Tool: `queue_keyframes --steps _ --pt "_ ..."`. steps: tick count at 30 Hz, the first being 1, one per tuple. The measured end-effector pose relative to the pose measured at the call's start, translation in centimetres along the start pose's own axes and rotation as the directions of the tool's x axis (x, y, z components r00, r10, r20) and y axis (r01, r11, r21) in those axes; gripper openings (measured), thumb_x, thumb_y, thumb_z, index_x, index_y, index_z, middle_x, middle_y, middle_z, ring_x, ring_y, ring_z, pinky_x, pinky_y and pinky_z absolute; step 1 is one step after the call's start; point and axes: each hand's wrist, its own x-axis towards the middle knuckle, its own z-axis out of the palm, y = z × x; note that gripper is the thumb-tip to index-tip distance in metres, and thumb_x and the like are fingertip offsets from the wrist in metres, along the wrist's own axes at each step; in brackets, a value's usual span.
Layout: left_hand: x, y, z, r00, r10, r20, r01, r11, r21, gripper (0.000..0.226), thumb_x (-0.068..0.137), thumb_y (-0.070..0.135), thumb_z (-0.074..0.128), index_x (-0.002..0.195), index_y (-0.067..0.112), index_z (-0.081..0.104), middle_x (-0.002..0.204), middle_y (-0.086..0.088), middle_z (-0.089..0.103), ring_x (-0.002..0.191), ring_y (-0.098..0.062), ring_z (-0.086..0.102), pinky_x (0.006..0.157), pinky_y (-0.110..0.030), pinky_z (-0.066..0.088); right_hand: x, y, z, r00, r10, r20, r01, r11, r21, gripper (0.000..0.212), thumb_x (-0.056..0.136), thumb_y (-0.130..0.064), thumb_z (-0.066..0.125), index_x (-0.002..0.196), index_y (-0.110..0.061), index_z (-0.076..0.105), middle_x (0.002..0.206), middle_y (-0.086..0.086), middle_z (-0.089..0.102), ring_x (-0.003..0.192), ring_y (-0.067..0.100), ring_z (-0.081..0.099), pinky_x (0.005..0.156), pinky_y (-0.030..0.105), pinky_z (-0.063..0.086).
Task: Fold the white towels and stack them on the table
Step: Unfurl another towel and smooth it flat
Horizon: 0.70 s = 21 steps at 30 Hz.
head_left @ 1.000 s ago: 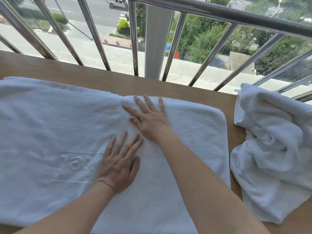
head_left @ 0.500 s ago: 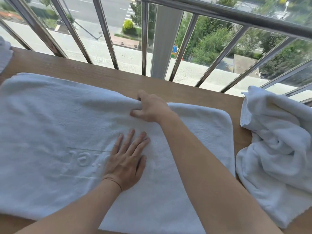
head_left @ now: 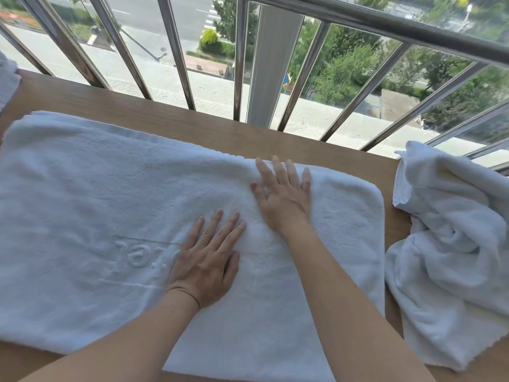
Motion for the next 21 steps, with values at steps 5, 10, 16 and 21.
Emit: queue_keyframes --steps 5,10,16,21 --pt "0.0 0.2 -0.3 1.0 0.001 0.008 -0.001 1.0 0.014 0.06 0.099 0.034 0.034 0.156 0.018 0.034 0.164 0.002 0.027 0.154 -0.023 0.018 0.122 -0.051 0.02 2.1 0.8 -0.5 0.966 0.259 0.005 -0.259 0.966 0.022 0.054 0.105 -0.051 0.012 0.158 -0.043 0.007 0.169 -0.003 -0.002 0.155 0.024 -0.008 0.119 0.057 -0.015" --pt "0.1 0.1 -0.3 1.0 0.01 0.003 -0.01 1.0 0.021 0.061 0.098 0.033 0.034 0.156 0.014 0.034 0.163 -0.002 0.029 0.153 -0.025 0.022 0.121 -0.052 0.022 -3.2 -1.2 1.3 0.997 0.002 -0.079 0.001 0.999 0.033 0.054 0.105 -0.047 0.017 0.158 -0.045 0.008 0.169 -0.005 0.0 0.155 0.02 -0.005 0.122 0.052 -0.012" --pt "-0.1 0.0 -0.1 1.0 0.0 0.03 0.0 1.0 0.021 0.062 0.098 0.035 0.033 0.157 0.014 0.032 0.164 0.0 0.025 0.154 -0.024 0.019 0.123 -0.05 0.019 -2.9 2.2 1.2 0.957 0.281 -0.066 -0.278 0.959 0.057 0.055 0.104 -0.051 0.013 0.157 -0.047 0.004 0.169 -0.006 -0.004 0.155 0.017 -0.009 0.122 0.049 -0.012" --pt "0.1 -0.1 0.3 0.999 -0.004 0.041 0.003 1.0 0.029 0.063 0.098 0.037 0.034 0.158 0.017 0.028 0.165 0.001 0.022 0.154 -0.023 0.016 0.124 -0.049 0.015 -6.9 6.3 1.6 0.851 0.515 -0.102 -0.506 0.857 0.099 0.06 0.101 -0.055 0.013 0.158 -0.044 0.002 0.168 -0.006 -0.009 0.154 0.015 -0.012 0.123 0.048 -0.011"
